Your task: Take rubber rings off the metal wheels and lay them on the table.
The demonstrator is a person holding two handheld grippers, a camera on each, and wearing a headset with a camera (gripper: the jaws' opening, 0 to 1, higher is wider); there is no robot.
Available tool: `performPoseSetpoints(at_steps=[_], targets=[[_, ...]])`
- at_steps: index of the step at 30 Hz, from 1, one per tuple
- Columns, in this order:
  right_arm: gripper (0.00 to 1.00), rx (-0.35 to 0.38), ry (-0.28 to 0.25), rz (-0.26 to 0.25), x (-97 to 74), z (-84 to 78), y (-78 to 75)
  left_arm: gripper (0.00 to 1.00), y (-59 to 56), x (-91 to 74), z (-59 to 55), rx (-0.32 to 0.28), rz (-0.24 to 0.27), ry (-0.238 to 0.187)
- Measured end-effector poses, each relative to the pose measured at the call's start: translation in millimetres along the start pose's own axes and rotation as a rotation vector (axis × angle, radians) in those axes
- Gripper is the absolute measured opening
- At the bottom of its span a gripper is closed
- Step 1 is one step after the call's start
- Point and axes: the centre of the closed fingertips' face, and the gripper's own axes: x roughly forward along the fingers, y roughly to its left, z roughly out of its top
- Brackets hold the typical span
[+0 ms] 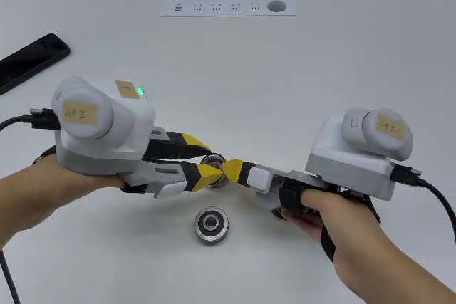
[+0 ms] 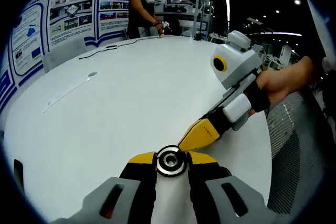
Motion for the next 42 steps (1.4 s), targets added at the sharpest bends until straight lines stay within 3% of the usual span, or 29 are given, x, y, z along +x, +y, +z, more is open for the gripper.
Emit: performPoseSetpoints(at_steps=[6, 16, 18, 22, 29, 42], targets=[[0.02, 0.040, -0.009, 0.034, -0.1, 1.6, 9.5, 0.27, 6.3, -15.7, -1.7, 0.006, 0.045, -0.003], [0.02, 0.080, -0.051, 0.046, -15.9, 12.0, 11.8, 0.34, 3.5, -36.5, 13.0, -0.002, 0.074, -0.078], [0.02, 0.102, -0.066, 0.041, -21.8, 14.9, 8.8, 0.35, 0.4, -39.1, 17.7, -0.023, 0.062, -0.107], [0.02, 0.132, -0.092, 0.025, -35.3, 19.9, 1.4, 0.40, -1.4, -43.8, 21.6, -0.024, 0.072, -0.127], [0.02, 0.168, -0.123, -0.008, -56.4, 21.1, -12.9, 0.46, -7.9, -48.8, 17.1, -0.026, 0.074, -0.120], [0.02, 0.230, -0.128, -0.082, -87.3, -8.9, -40.8, 0.51, -16.6, -61.9, 6.5, -0.032, 0.089, -0.110]])
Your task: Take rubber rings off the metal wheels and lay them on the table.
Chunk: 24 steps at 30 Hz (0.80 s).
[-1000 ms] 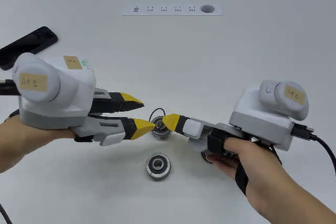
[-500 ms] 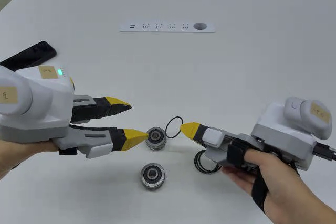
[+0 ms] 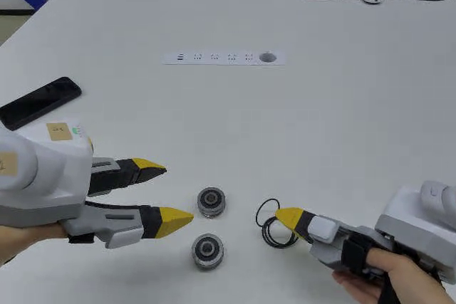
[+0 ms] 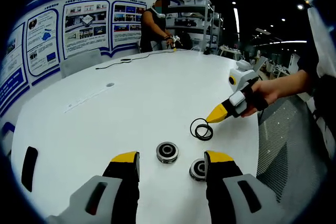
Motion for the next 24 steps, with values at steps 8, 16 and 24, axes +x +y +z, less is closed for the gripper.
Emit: performPoseSetpoints(at_steps=[8, 16, 24], targets=[[0.02, 0.016, 0.004, -0.045, -5.4, -7.9, -17.5, 0.51, -4.0, -2.1, 2.5, -0.003, -0.010, -0.009], [0.07, 0.013, -0.016, -0.077, -9.1, -4.4, -23.1, 0.50, -5.5, -2.5, 1.1, 0.000, -0.013, -0.005], [0.10, -0.021, -0.027, -0.090, -14.8, -1.0, -24.2, 0.50, -6.2, -3.2, 1.6, 0.000, -0.010, -0.006]])
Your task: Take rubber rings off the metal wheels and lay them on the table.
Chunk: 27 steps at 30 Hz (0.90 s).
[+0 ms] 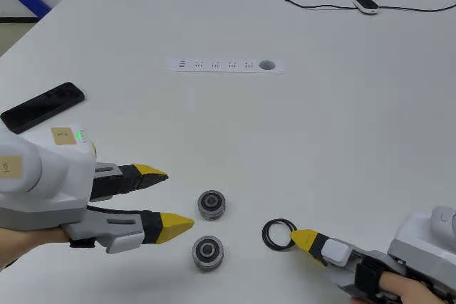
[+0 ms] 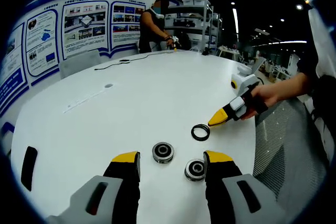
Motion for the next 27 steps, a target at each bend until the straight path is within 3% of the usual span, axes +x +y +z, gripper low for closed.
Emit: performPoseSetpoints(at_steps=[12, 15, 20, 27], targets=[[0.11, -0.041, -0.029, -0.021, -9.5, 12.1, -2.5, 0.50, 0.6, -6.6, 1.9, 0.005, 0.017, -0.010], [0.11, -0.049, -0.049, -0.010, -15.9, 20.8, -1.9, 0.51, 6.1, -10.9, 2.4, -0.007, 0.039, -0.024], [0.13, -0.128, -0.075, -0.010, -30.3, 38.6, -1.9, 0.52, 14.8, -19.8, 4.1, -0.019, 0.077, -0.049], [0.16, -0.188, -0.132, -0.028, -51.7, 67.4, -8.6, 0.53, 30.3, -44.2, -1.6, -0.066, 0.156, -0.101]])
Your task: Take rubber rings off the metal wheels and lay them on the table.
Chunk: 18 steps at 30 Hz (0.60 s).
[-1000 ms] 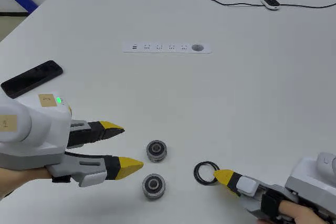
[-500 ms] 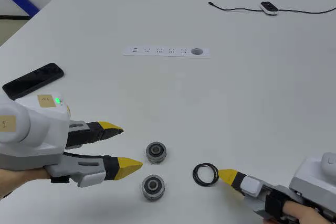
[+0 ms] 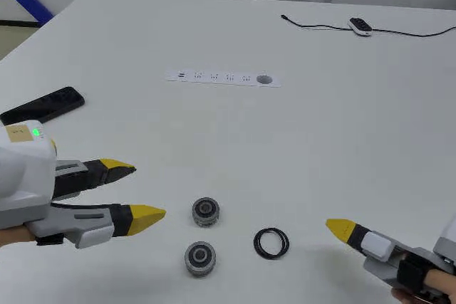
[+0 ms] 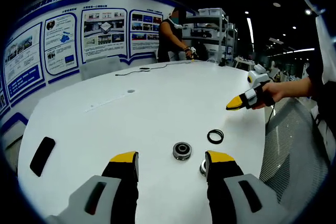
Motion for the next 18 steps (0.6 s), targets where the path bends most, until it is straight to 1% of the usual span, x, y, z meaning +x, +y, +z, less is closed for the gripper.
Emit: performPoseSetpoints(at_steps=[2, 3, 4, 5, 7, 9, 10, 11, 12, 14, 16, 18], targets=[[0.18, -0.067, -0.009, 0.007, -4.2, 6.3, 0.2, 0.53, 1.5, -6.1, -3.0, -0.013, 0.009, -0.005], [0.19, -0.107, -0.011, 0.020, -5.8, 8.3, 1.7, 0.52, 1.4, -8.1, -4.6, -0.014, 0.012, -0.004], [0.21, -0.148, -0.022, 0.029, -8.9, 10.0, 7.3, 0.53, 1.0, -10.2, -6.4, -0.014, 0.017, -0.003], [0.23, -0.170, -0.031, 0.032, -10.9, 11.9, 9.1, 0.53, 0.3, -11.6, -7.4, -0.014, 0.019, -0.004], [0.24, -0.218, -0.024, 0.038, -15.2, 12.3, 12.0, 0.53, -1.3, -14.2, -8.8, -0.022, 0.023, -0.017], [0.24, -0.274, -0.015, 0.042, -17.9, 11.3, 14.2, 0.54, -3.3, -15.7, -11.9, -0.035, 0.024, -0.027], [0.25, -0.285, -0.008, 0.043, -18.7, 9.9, 15.8, 0.57, -3.8, -16.0, -13.4, -0.039, 0.029, -0.031], [0.25, -0.332, -0.006, 0.070, -19.8, 8.9, 21.8, 0.61, -5.0, -16.6, -16.2, -0.045, 0.033, -0.030], [0.26, -0.358, -0.009, 0.092, -20.0, 8.7, 26.4, 0.63, -6.2, -17.0, -18.3, -0.052, 0.033, -0.027], [0.29, -0.414, 0.011, 0.122, -20.7, 3.3, 34.7, 0.65, -10.0, -18.1, -23.2, -0.054, 0.035, -0.019], [0.31, -0.446, 0.030, 0.146, -19.8, -2.6, 41.5, 0.66, -14.6, -19.4, -28.0, -0.058, 0.033, -0.010], [0.32, -0.464, 0.046, 0.163, -18.4, -7.8, 46.2, 0.67, -17.2, -19.5, -30.6, -0.069, 0.039, -0.013]])
